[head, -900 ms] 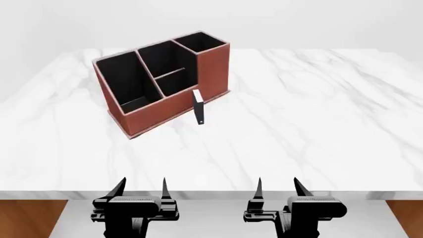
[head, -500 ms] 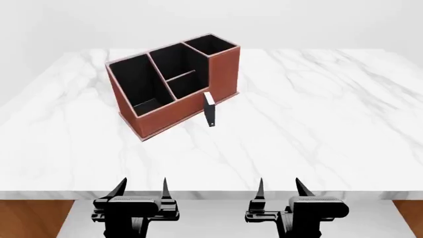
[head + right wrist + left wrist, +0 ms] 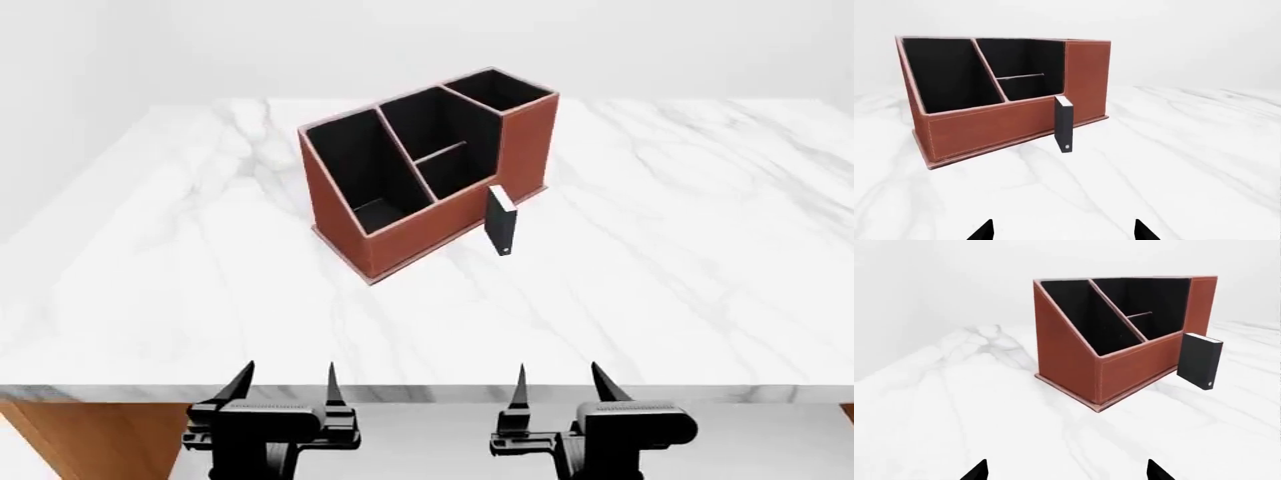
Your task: Pick up the book and place it in the left compartment of the caddy.
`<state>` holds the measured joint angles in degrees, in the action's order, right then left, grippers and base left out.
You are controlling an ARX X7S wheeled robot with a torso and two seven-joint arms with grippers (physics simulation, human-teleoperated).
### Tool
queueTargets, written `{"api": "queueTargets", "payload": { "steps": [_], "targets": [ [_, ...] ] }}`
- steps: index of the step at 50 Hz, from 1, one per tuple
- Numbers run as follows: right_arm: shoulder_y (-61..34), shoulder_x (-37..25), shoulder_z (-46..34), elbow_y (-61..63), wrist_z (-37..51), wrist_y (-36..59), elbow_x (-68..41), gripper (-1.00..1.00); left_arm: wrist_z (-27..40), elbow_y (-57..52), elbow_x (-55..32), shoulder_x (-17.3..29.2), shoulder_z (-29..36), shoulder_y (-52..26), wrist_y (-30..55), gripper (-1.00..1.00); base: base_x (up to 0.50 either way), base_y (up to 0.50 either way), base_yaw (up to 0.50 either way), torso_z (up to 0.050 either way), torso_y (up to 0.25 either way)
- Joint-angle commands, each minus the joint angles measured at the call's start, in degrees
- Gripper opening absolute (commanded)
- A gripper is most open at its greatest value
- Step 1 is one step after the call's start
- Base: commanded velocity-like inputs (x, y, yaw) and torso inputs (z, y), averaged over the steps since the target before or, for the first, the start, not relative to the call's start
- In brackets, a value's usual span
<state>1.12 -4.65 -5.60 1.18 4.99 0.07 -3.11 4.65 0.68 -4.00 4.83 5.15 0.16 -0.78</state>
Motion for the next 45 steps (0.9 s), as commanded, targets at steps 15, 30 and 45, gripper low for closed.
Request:
{"api": "queueTargets", "payload": {
  "steps": [15, 30, 45],
  "targets": [
    [-0.42, -1.82, -2.15, -1.03, 1.47, -0.07, -1.33, 1.00, 1.70, 0.85, -1.29, 1.42, 2.27, -0.09, -1.38, 1.00, 0.00, 0.22, 0.00, 0.000, 0.000],
    [-0.30, -2.27, -3.37, -1.16, 2.99, -0.26, -1.06, 1.00, 2.57, 0.96, -2.13, 2.04, 3.17, -0.23, -1.36, 1.00, 0.00, 0.00, 0.00, 0.000, 0.000],
    [-0.50, -2.70, -3.79, -0.54, 3.35, 1.21, -2.91, 1.00, 3.42, 1.04, -2.68, 2.64, 3.93, -0.37, -1.31, 1.00, 0.00, -0.13, 0.00, 0.000, 0.000]
  ]
}}
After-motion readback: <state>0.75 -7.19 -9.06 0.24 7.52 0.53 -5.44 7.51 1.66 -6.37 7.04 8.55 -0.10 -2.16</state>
